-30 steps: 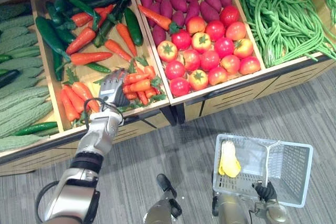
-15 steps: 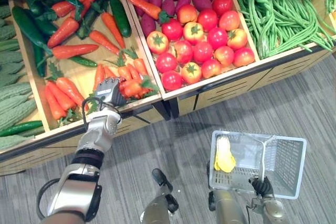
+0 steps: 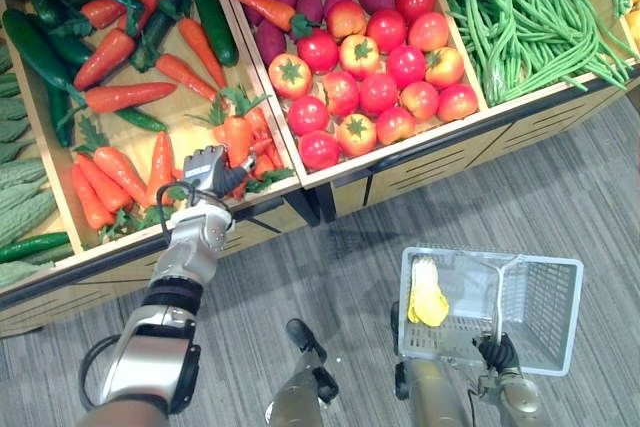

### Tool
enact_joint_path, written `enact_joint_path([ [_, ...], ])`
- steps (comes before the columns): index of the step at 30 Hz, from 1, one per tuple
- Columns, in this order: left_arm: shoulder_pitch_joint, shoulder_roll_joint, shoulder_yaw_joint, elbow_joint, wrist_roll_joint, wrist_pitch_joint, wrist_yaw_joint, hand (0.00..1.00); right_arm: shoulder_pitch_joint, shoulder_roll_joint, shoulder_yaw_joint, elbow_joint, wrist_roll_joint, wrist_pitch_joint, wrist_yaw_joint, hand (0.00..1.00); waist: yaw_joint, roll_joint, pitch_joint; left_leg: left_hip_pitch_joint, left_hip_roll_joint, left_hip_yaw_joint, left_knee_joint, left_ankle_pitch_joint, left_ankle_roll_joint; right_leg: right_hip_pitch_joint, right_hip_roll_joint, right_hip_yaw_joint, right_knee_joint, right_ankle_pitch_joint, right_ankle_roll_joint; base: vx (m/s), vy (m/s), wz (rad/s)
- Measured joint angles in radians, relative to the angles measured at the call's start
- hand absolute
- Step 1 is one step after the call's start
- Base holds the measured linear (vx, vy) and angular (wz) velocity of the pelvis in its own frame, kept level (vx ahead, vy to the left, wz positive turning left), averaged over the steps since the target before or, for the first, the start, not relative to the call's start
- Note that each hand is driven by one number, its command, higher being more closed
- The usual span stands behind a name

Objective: Pick vegetable in the basket

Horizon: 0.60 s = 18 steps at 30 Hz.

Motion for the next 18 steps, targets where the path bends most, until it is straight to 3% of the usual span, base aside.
enact_joint_path([
  [7,0.005,-0.004,0.003,0.000,-0.003,0.025,-0.003,1.00,0.004,0.000,0.000,0.006,-0.006,0.002,0.000,1.00,-0.009,0.001,0.000,0.020,0.001,-0.034,0.001,0.021,0.002,0.042,-0.002,-0.029,-0.007,0.000,0.000,0.01,-0.014,0.12],
  [12,0.081,-0.006,0.107,-0.127,-0.041,0.051,0.020,1.00,0.007,0.001,-0.019,0.054,-0.017,0.001,0.000,1.00,-0.017,0.002,-0.001,0.059,-0.013,-0.085,0.001,0.025,0.006,0.114,-0.017,-0.068,-0.020,-0.019,-0.007,-0.01,-0.019,0.27],
  [18,0.153,-0.006,0.191,-0.215,-0.041,0.073,0.042,1.00,0.000,-0.017,-0.082,0.131,-0.029,0.013,0.001,1.00,-0.004,0.011,-0.008,0.096,-0.039,-0.125,0.000,0.029,0.010,0.171,-0.038,-0.109,-0.014,-0.050,-0.010,-0.03,0.007,0.22],
])
